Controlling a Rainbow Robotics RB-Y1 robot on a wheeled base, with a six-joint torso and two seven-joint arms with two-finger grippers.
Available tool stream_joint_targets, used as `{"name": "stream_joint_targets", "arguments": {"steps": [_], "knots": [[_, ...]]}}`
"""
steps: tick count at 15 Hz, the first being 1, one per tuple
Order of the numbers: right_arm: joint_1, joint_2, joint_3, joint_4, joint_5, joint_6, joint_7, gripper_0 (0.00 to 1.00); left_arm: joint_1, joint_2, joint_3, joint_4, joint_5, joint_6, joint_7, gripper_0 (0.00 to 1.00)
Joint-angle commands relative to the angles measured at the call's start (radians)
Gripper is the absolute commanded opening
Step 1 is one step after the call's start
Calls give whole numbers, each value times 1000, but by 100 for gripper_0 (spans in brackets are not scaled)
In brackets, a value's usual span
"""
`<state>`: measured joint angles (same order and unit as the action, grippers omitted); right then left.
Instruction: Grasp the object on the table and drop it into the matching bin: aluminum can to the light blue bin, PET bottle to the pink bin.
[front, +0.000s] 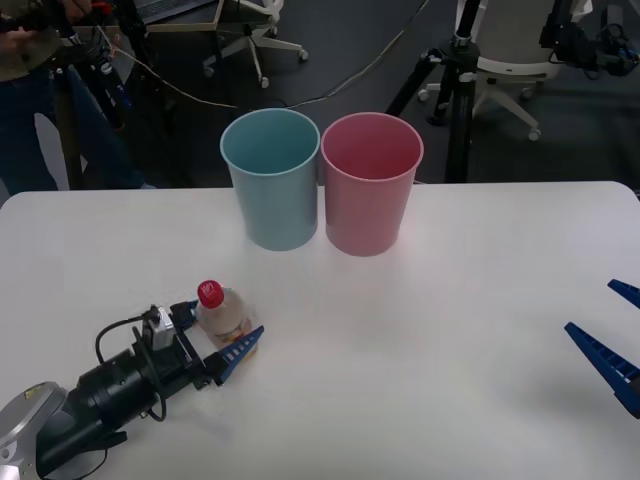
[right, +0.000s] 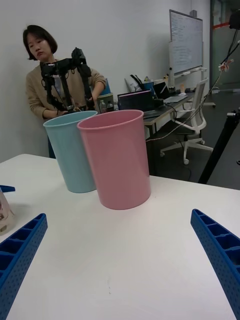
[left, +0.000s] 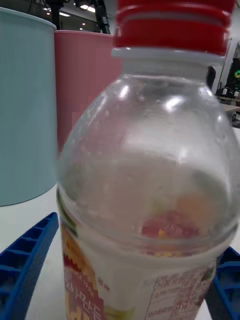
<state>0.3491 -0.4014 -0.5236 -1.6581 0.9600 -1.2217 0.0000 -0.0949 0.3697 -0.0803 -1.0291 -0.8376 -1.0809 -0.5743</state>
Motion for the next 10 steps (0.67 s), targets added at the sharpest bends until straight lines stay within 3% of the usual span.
{"name": "stream_joint_targets", "arguments": {"steps": [1, 10], "knots": [[0, 0, 0, 0, 0, 0, 0, 100, 1, 0, 0, 1, 0, 6, 10, 0], [0, 0, 0, 0, 0, 0, 0, 100, 11, 9, 22, -6, 3, -14, 16, 0]]}}
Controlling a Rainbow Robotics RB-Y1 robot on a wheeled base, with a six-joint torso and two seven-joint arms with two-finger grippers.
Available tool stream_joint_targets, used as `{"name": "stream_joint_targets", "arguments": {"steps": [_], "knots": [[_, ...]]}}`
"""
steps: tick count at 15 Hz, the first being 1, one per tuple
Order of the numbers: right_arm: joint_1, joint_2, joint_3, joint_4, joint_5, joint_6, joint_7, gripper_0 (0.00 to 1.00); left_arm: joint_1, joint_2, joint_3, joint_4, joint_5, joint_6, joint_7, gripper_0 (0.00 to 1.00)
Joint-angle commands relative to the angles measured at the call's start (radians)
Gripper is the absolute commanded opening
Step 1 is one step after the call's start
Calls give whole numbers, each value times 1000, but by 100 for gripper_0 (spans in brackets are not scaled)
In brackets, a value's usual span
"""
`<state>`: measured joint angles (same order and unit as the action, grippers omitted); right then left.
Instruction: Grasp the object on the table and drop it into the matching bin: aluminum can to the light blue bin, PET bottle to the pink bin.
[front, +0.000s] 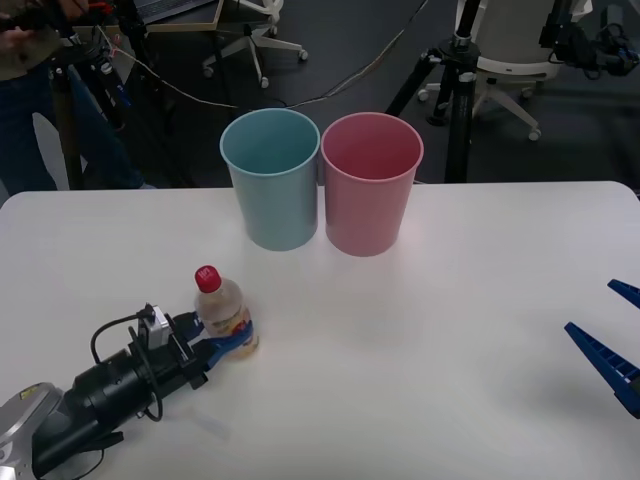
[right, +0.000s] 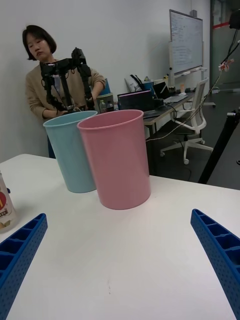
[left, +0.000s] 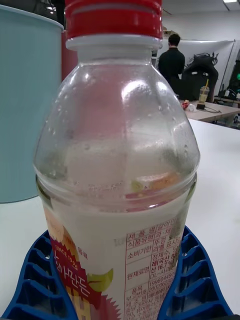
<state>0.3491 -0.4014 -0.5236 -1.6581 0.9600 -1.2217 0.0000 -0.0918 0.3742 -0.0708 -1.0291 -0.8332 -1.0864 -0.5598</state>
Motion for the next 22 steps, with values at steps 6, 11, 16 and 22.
{"name": "stream_joint_targets", "arguments": {"steps": [6, 11, 16, 22], "knots": [[0, 0, 0, 0, 0, 0, 0, 100, 99, 55, 34, -151, -6, -6, 47, 0], [0, 0, 0, 0, 0, 0, 0, 100, 236, 83, 105, -417, -78, 57, 222, 0], [0, 0, 0, 0, 0, 0, 0, 100, 307, 91, 190, -664, -191, 65, 485, 0], [0, 0, 0, 0, 0, 0, 0, 100, 285, 186, 230, -862, -268, 102, 727, 1]]}}
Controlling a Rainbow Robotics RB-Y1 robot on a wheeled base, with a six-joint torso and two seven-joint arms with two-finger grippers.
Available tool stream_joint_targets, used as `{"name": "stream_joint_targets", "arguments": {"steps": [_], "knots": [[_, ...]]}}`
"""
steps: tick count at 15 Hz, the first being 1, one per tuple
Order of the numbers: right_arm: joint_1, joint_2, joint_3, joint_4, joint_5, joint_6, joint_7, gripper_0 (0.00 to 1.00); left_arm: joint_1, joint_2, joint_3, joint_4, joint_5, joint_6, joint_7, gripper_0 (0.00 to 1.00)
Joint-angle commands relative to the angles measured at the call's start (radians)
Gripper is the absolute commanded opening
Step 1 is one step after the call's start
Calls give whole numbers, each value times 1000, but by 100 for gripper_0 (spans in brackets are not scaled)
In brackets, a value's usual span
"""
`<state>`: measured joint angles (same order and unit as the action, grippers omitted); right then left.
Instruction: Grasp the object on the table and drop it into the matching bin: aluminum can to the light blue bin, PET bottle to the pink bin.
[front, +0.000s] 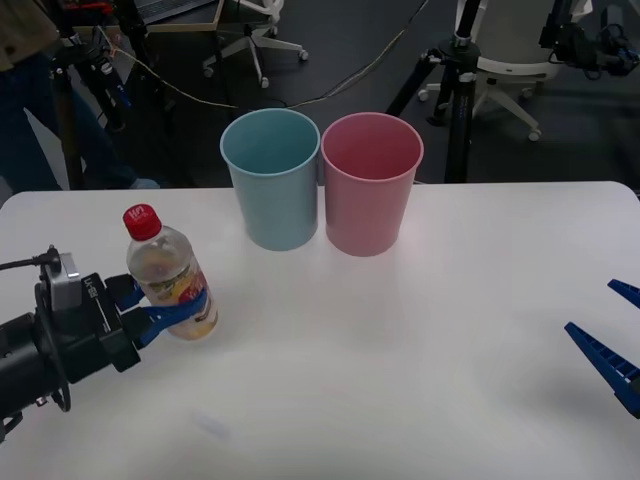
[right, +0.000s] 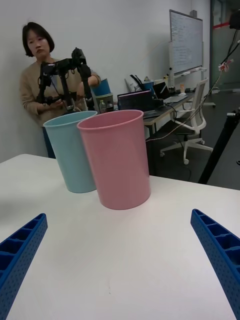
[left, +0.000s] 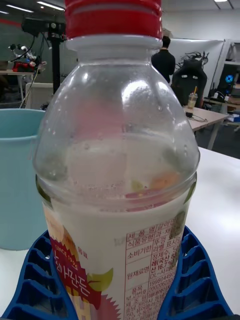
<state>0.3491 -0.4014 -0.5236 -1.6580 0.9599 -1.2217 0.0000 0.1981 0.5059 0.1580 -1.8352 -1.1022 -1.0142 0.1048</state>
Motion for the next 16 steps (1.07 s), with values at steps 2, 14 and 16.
{"name": "stream_joint_targets", "arguments": {"steps": [2, 14, 16], "knots": [[0, 0, 0, 0, 0, 0, 0, 100, -29, 109, 2, -116, 1, 82, 128, 0], [0, 0, 0, 0, 0, 0, 0, 100, -575, 286, -264, 56, -2, 230, 420, 1], [0, 0, 0, 0, 0, 0, 0, 100, -686, 286, -344, 128, -2, 272, 424, 0]]}}
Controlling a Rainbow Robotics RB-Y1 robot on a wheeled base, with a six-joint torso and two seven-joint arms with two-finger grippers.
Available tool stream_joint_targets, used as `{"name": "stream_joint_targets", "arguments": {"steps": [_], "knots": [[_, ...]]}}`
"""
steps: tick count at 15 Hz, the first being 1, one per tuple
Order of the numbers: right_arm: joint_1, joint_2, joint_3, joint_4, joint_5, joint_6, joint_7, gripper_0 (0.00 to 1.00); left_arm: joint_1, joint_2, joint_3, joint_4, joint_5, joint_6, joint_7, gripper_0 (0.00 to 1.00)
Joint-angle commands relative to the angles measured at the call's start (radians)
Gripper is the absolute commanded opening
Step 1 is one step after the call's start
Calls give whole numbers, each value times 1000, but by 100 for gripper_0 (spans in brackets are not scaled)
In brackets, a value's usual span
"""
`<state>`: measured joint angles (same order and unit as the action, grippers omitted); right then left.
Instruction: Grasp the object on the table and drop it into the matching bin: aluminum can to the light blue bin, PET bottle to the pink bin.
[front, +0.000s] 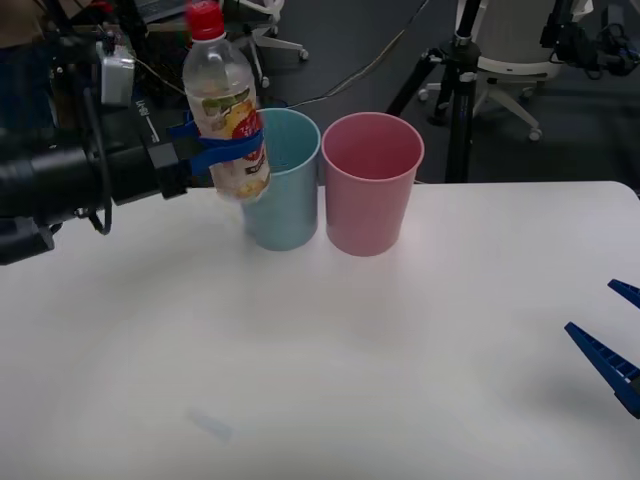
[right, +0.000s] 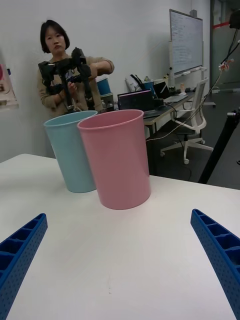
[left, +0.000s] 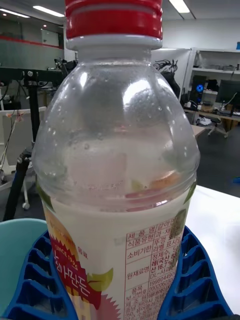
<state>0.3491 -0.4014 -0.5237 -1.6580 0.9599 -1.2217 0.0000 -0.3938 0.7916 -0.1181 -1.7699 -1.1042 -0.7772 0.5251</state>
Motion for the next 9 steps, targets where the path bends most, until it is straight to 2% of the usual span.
{"name": "stream_joint_targets", "arguments": {"steps": [1, 4, 9], "knots": [[0, 0, 0, 0, 0, 0, 0, 100, -151, 0, -114, 101, 0, 58, 4, 0], [0, 0, 0, 0, 0, 0, 0, 100, -266, -51, -184, 202, -8, 90, 10, 0], [0, 0, 0, 0, 0, 0, 0, 100, -393, -233, -183, 357, -177, 90, 22, 1]]}}
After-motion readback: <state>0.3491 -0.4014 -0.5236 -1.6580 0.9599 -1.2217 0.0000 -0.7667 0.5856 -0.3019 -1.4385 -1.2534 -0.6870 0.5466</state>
